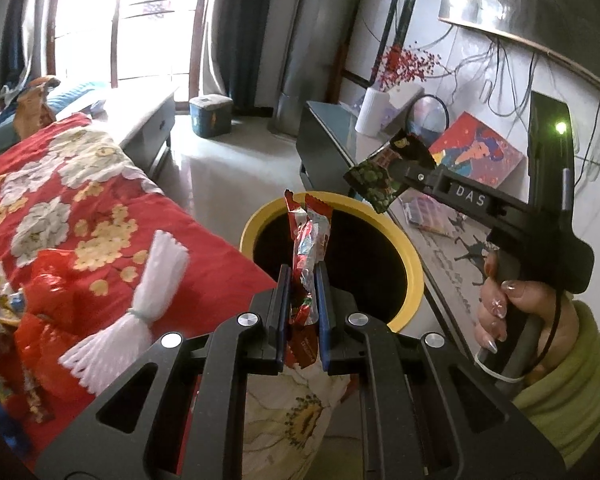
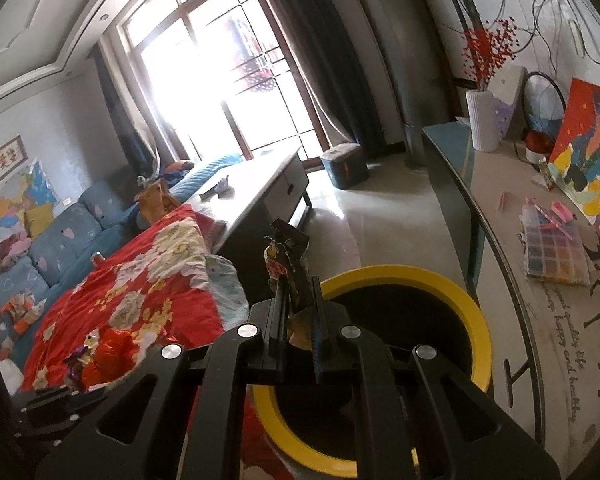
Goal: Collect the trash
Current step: 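Carry the red snack wrapper over the yellow bin with the right gripper, then open the right gripper to drop the wrapper into the bin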
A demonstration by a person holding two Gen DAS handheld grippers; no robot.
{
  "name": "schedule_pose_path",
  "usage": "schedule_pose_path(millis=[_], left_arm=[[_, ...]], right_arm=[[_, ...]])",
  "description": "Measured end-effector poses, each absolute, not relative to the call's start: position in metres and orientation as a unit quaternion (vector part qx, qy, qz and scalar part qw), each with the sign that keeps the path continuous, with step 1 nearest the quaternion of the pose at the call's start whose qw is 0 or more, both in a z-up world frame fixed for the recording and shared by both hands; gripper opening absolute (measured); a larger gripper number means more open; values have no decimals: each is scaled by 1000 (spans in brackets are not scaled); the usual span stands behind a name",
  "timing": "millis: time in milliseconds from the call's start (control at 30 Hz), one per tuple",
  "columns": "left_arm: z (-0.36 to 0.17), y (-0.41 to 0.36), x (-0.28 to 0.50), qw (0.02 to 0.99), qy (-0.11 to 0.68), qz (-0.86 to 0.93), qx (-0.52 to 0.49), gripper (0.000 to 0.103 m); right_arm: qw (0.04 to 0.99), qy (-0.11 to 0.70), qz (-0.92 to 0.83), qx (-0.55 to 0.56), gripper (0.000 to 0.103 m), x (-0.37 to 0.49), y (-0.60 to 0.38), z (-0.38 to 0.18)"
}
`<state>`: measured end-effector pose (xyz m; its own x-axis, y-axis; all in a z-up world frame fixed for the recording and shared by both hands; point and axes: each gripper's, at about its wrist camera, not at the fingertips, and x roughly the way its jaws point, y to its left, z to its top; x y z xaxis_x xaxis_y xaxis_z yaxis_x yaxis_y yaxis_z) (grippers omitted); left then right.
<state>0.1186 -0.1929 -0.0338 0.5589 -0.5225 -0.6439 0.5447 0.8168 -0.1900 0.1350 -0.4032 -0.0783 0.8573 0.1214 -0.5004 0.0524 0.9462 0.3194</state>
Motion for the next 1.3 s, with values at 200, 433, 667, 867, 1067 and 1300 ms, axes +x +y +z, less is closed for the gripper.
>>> schedule_pose_path(millis=[200,433,667,867,1067,1300], left_arm=[[-47,-209,126,874,372,-313,27,7],[-61,-225,134,865,383,-322,34,7],[-78,-239,149,855,403,-323,42,7],[-92,-250,163,852,413,-318,53,8],[-91,-251,168,857,408,-312,52,35],[-77,-235,163,871,390,-298,28,69]], right_arm=[[945,278,7,174,10,139,-414,-89],[937,296,-3,187,10,144,-425,-105],[930,307,-13,200,12,148,-436,-118],[927,315,-15,205,12,150,-442,-125],[925,318,-17,206,24,152,-445,-127],[929,311,-27,198,38,150,-444,-125]])
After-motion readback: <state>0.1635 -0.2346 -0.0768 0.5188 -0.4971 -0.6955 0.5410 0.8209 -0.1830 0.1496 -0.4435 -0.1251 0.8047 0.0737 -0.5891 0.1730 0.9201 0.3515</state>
